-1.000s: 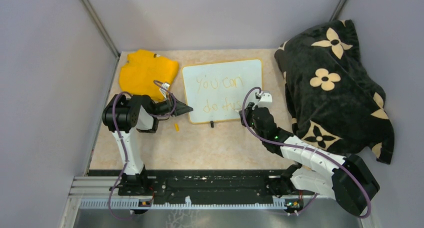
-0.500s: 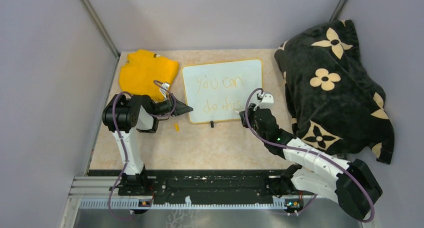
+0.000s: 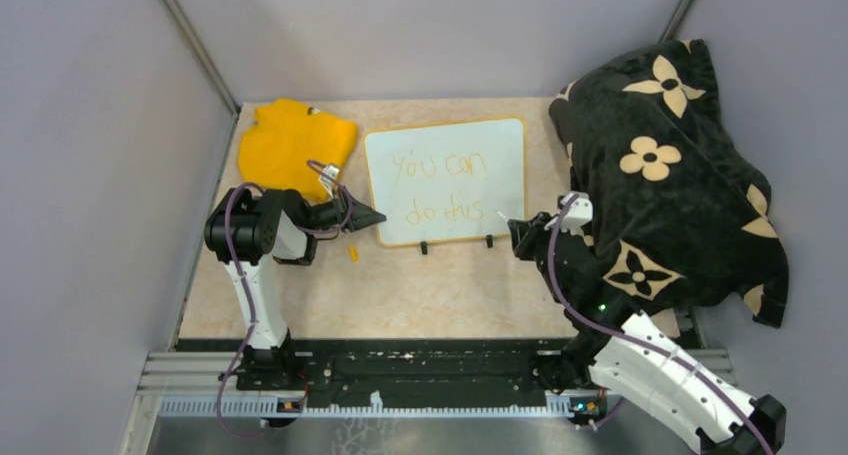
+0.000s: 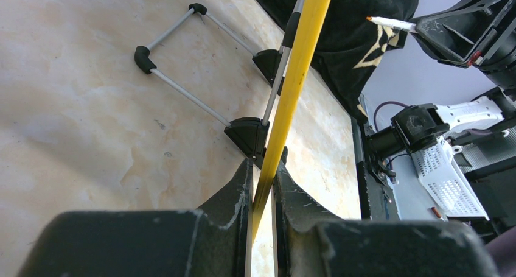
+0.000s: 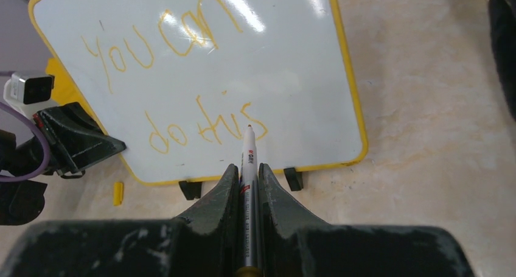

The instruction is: Write a sentence on the whiteboard

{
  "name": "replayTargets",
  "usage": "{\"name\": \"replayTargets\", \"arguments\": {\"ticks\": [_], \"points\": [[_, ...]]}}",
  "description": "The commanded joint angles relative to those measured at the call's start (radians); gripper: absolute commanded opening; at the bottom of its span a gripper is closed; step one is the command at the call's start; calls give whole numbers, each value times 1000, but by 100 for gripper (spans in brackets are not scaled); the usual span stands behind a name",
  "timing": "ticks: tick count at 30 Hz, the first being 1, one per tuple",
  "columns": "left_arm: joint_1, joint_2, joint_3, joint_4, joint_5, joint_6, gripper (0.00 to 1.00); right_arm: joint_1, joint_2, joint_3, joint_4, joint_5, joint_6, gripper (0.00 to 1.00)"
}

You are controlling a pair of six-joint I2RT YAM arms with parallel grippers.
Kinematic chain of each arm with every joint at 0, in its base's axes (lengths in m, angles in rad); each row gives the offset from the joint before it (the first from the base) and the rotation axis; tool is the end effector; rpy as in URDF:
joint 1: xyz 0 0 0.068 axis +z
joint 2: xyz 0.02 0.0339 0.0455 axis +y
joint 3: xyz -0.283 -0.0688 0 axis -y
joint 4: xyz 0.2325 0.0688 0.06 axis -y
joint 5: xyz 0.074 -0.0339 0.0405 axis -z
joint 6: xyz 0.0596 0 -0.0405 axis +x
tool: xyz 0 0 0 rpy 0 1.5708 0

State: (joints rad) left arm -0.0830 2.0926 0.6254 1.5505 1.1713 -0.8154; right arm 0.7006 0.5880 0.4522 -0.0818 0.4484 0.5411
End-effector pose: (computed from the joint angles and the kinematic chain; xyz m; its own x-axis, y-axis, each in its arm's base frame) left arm 0.3359 -0.0830 0.1419 -0.6327 -0.2315 -0.7390 0.7097 0.2085 -0.6729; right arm 0.1296 0.0755 0.2709 -0.2740 0.3761 -0.8851 -0.1356 0.8961 0.4227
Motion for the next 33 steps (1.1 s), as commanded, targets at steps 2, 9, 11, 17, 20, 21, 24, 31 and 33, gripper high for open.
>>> {"name": "replayTargets", "arguments": {"ticks": [2, 9, 11, 17, 20, 21, 24, 31, 33], "points": [[-1, 33, 4, 79, -22, -7, 0, 5, -55, -9, -104, 115, -18, 0], [-1, 32, 4, 77, -21, -7, 0, 5, -4, -68, -2, 142, 11, 0], [-1, 33, 6, 77, -20, -7, 0, 5, 20, -75, 41, 131, 4, 0], [-1, 34, 5, 77, -20, -8, 0, 4, 73, -93, 165, 115, -16, 0], [-1, 35, 7, 77, -19, -9, 0, 11, 101, -93, 211, 118, -38, 0], [-1, 34, 7, 77, -19, -8, 0, 16, 111, -88, 220, 121, -48, 0], [-1, 34, 8, 77, -19, -9, 0, 39, 145, -62, 246, 146, -81, 0], [-1, 35, 8, 76, -18, -9, 0, 51, 213, -17, 277, 167, -113, 0], [-1, 34, 8, 75, -17, -9, 0, 52, 225, -17, 278, 171, -110, 0]]}}
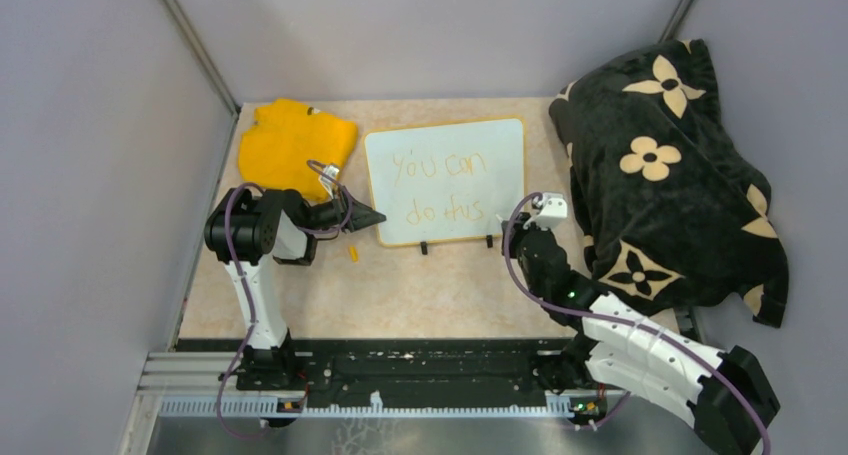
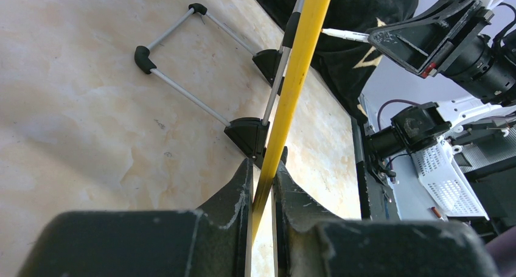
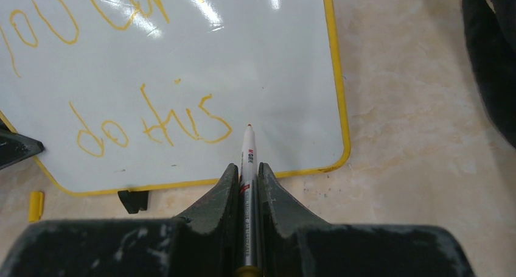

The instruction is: Write a sentence on the whiteboard

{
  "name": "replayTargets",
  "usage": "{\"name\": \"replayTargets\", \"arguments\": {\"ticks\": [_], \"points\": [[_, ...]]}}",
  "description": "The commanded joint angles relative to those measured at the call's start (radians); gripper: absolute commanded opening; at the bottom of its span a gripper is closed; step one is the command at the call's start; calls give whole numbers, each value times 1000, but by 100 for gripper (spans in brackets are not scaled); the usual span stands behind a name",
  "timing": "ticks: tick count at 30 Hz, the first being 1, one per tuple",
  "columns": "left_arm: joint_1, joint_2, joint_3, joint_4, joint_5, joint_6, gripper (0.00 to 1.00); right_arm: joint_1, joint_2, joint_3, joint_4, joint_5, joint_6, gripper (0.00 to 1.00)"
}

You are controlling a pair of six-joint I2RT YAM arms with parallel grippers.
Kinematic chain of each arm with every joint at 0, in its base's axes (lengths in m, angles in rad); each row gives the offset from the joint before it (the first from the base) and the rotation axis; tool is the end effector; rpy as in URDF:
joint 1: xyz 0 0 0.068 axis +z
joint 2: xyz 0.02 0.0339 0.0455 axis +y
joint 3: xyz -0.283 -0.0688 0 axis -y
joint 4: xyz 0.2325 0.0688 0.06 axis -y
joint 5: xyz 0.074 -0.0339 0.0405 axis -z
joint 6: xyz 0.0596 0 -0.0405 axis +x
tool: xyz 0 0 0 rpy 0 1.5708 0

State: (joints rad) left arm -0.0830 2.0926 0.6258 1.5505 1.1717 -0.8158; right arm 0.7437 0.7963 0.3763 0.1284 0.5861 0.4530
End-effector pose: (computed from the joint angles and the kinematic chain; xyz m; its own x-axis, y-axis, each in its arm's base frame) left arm 0.3360 -0.0831 0.1419 -0.6328 -0.2313 -0.7390 0.7098 0.2082 -0.6729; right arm 0.1528 0.0958 0.2402 -0.2665 0.2503 -0.9308 -0.0640 0.9590 0.2762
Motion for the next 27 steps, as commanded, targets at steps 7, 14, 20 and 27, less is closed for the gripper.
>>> {"name": "replayTargets", "arguments": {"ticks": [7, 14, 20, 27], "points": [[-1, 35, 9, 72, -18, -8, 0, 8, 16, 30, 71, 34, 8, 0], [-1, 35, 8, 73, -18, -8, 0, 8, -3, 12, 68, 14, 16, 0], [-1, 34, 9, 71, -20, -8, 0, 8, 5, 0, 83, 20, 30, 0], [-1, 35, 9, 71, -17, -8, 0, 7, 41, 5, 117, 28, 34, 0]]}}
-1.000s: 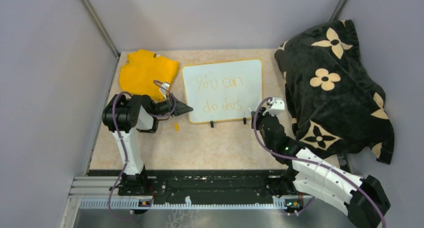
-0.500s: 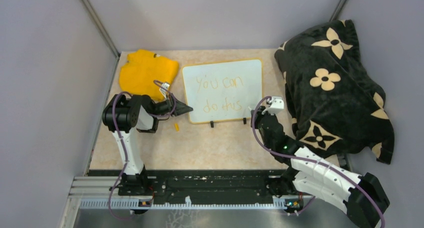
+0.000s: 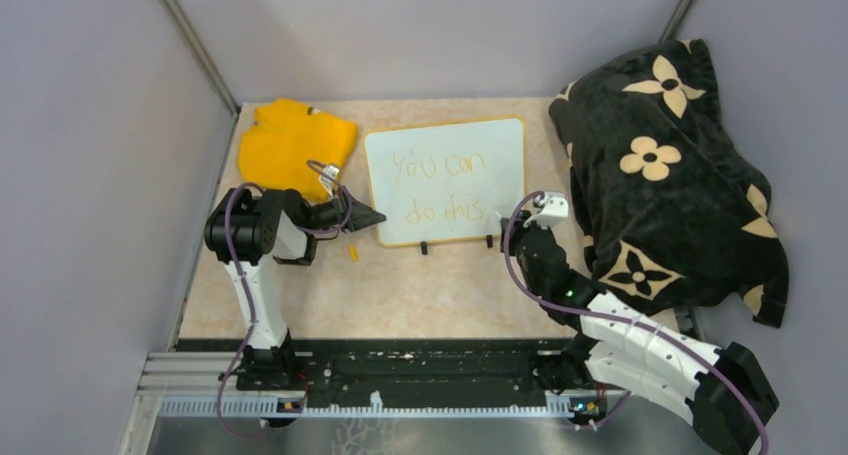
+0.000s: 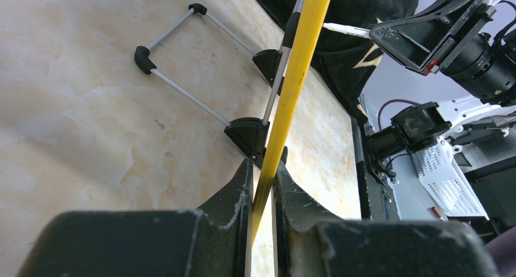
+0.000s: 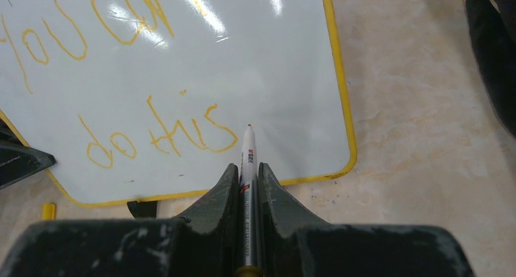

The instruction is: Write a sentence on the whiteboard

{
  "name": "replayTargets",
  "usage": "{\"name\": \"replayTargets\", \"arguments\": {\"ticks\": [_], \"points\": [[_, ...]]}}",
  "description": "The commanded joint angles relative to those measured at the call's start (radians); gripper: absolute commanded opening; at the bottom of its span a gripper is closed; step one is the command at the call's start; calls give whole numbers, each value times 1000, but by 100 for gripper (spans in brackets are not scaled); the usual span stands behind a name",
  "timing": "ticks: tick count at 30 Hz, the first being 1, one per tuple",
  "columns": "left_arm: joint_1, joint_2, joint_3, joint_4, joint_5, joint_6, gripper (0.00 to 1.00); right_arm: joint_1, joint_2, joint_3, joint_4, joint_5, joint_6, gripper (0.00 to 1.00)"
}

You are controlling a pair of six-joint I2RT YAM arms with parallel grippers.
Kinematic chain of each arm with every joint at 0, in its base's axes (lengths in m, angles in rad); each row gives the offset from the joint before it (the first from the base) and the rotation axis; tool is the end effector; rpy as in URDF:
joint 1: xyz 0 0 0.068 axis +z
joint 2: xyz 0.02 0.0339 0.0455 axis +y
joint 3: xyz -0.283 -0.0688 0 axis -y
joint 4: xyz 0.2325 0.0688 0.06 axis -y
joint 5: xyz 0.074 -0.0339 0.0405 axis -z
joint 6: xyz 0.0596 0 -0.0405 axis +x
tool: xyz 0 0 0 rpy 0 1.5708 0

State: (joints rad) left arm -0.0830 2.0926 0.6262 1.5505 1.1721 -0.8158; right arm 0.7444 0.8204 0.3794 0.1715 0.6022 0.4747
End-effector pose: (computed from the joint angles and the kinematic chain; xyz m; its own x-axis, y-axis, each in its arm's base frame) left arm 0.3360 -0.0831 0.1420 -0.6326 -0.2311 -0.7392 0.7102 0.2079 -0.6727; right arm 0.1564 0.0982 0.2427 -0.2458 0.2857 -0.9263 -0.0499 0.9506 0.3064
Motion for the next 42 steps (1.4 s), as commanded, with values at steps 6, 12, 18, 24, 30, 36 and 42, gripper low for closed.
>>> {"name": "replayTargets", "arguments": {"ticks": [6, 12, 18, 24, 30, 36, 42], "points": [[-1, 35, 10, 70, -18, -8, 0, 7, 50, 9, 87, 2, 15, 0], [-1, 36, 10, 69, -18, -9, 0, 6, 54, -2, 88, 0, 22, 0], [-1, 35, 10, 70, -18, -9, 0, 5, 69, -5, 89, 0, 24, 0], [-1, 36, 10, 68, -18, -10, 0, 3, 91, -9, 98, 0, 31, 0], [-1, 36, 10, 68, -17, -10, 0, -3, 98, -11, 106, -1, 33, 0], [-1, 36, 11, 68, -17, -10, 0, -12, 113, -15, 118, -3, 34, 0], [-1, 36, 12, 66, -17, -9, 0, -20, 123, -18, 123, -4, 36, 0]]}}
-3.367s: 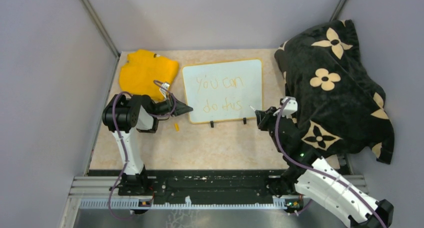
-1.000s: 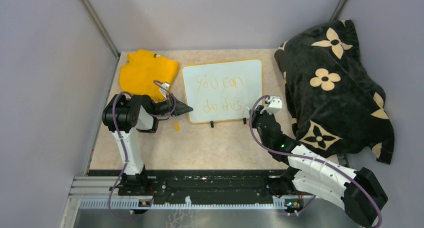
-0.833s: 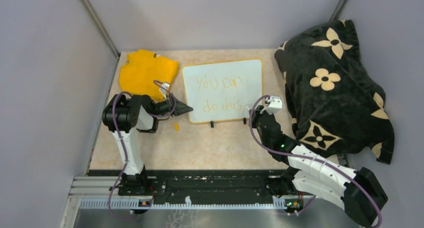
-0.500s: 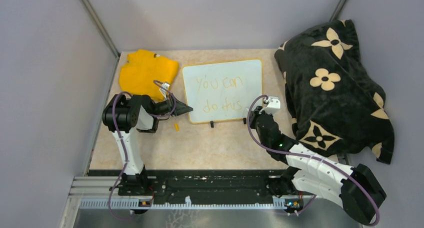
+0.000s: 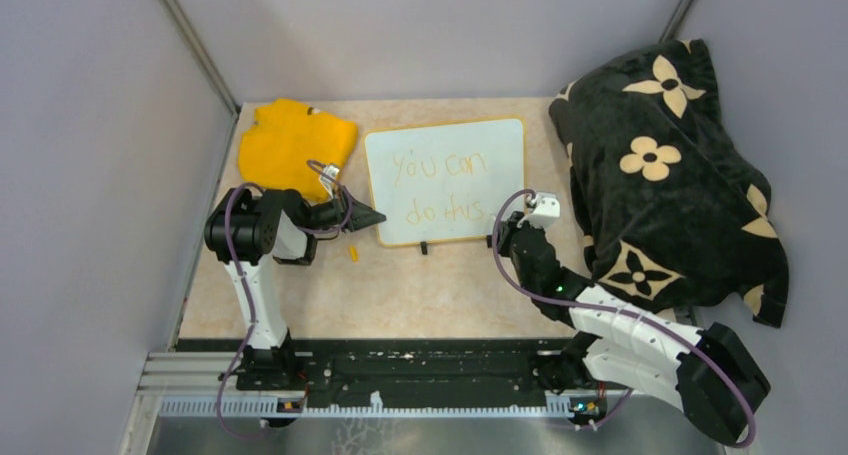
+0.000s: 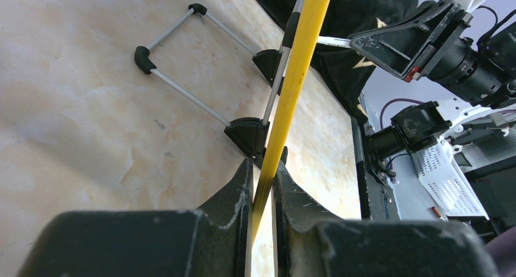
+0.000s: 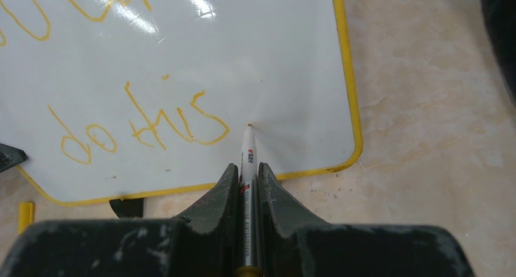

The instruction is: Write a sentence on the whiteboard

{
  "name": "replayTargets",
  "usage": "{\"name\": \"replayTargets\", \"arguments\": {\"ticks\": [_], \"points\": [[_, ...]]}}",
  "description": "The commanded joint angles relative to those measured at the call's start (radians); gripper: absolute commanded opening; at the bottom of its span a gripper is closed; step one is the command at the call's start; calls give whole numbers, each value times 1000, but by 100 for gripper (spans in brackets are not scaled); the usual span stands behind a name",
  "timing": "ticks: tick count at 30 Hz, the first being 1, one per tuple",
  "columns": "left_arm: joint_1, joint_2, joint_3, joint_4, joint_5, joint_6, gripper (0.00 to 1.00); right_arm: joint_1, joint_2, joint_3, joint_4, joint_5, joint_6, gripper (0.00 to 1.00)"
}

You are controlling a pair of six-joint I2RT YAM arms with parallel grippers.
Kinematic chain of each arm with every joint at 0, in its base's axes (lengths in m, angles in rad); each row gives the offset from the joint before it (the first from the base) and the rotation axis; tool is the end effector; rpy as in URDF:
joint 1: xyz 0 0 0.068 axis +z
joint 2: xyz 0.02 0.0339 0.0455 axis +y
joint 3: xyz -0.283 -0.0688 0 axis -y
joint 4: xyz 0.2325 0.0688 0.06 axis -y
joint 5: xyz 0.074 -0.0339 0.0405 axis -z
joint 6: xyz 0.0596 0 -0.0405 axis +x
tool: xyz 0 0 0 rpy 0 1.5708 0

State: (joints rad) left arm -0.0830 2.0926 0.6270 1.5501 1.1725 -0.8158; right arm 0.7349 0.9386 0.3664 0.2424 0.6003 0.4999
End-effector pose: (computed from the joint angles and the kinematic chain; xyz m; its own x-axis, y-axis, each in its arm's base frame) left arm 0.3362 -0.0831 0.1421 -0.6323 -0.2308 -0.7395 0.7105 0.2076 -0.6724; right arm 0.1689 0.1073 0.2265 -0.2860 0.2746 -0.9180 -0.0224 0.9559 0.2929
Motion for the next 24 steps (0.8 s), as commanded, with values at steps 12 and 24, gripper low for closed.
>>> {"name": "replayTargets", "arguments": {"ticks": [12, 24], "points": [[-1, 36, 11, 67, -18, -12, 0, -21, 25, -22, 52, -9, 16, 0], [-1, 35, 11, 67, -19, -11, 0, -23, -6, -29, 15, -15, 25, 0]]}}
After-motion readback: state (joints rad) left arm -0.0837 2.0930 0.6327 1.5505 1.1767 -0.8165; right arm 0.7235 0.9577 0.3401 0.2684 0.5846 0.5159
